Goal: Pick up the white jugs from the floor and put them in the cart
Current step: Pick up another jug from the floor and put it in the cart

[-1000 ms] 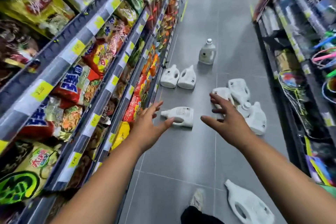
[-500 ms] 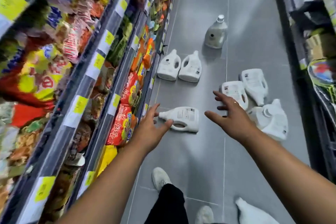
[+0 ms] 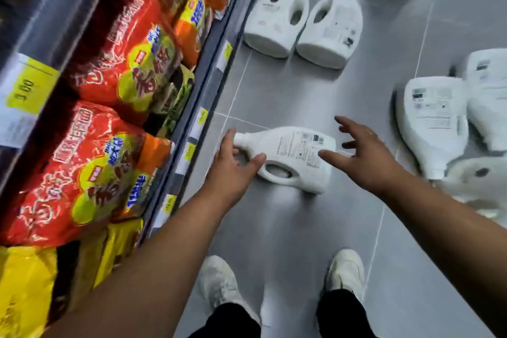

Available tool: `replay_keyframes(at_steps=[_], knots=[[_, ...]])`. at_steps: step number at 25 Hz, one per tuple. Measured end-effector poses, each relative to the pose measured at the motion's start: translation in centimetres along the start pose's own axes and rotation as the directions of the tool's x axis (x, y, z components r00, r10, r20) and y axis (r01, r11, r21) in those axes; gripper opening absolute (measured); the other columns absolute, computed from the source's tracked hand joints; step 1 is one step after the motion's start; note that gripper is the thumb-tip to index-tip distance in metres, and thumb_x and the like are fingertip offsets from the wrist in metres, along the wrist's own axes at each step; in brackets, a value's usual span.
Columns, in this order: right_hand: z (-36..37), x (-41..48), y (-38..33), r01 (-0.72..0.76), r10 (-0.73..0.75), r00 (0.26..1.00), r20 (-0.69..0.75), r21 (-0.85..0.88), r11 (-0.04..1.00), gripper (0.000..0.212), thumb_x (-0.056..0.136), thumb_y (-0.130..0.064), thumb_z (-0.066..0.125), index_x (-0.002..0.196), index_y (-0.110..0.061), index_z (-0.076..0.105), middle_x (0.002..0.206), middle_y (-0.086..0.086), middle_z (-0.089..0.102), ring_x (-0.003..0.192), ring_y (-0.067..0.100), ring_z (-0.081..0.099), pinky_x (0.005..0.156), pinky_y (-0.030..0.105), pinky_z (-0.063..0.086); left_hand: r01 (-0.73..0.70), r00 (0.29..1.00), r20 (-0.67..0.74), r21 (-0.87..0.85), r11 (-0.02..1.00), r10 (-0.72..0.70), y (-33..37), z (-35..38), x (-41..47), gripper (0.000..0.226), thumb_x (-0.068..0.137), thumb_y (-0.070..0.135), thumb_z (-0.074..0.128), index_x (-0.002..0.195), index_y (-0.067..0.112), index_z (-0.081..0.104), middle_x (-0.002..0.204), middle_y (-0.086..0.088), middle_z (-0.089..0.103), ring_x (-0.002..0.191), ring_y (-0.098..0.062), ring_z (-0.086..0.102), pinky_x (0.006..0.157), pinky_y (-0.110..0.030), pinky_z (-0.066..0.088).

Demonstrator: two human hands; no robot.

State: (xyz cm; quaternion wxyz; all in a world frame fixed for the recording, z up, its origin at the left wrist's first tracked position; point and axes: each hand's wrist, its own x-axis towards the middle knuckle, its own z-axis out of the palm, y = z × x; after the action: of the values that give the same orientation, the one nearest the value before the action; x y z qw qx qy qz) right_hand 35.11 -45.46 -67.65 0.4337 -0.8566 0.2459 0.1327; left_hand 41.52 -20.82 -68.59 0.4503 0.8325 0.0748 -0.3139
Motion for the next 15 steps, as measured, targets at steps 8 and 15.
replay_keyframes(at_steps=[8, 15], knots=[[8.0, 14.6, 15.9, 0.07, -0.055, 0.99, 0.131, -0.106, 0.992, 0.094, 0.07, -0.047, 0.079, 0.147, -0.044, 0.027, 0.145, 0.007, 0.037, 0.135, 0.018, 0.033, 0.112, 0.031, 0.028, 0.107, 0.988, -0.109, -0.019, 0.994, -0.108, -11.5, 11.3, 13.7, 0.091, 0.082, 0.049, 0.07, 0.151, 0.043, 0.011, 0.154, -0.01, 0.022, 0.137, -0.022, 0.035, 0.099, -0.021, 0.022], [11.3, 18.7, 22.4, 0.034, -0.053, 0.991, 0.126, 0.147, 0.989, 0.089, 0.055, -0.05, 0.089, 0.131, -0.051, 0.042, 0.126, -0.004, 0.057, 0.116, 0.016, 0.056, 0.102, 0.031, 0.042, 0.014, 0.982, -0.187, -0.106, 0.994, -0.034, -16.1, 14.4, 20.1, 0.095, 0.077, 0.041, 0.078, 0.149, 0.044, 0.015, 0.138, 0.011, 0.035, 0.12, -0.01, 0.043, 0.096, -0.02, 0.028]])
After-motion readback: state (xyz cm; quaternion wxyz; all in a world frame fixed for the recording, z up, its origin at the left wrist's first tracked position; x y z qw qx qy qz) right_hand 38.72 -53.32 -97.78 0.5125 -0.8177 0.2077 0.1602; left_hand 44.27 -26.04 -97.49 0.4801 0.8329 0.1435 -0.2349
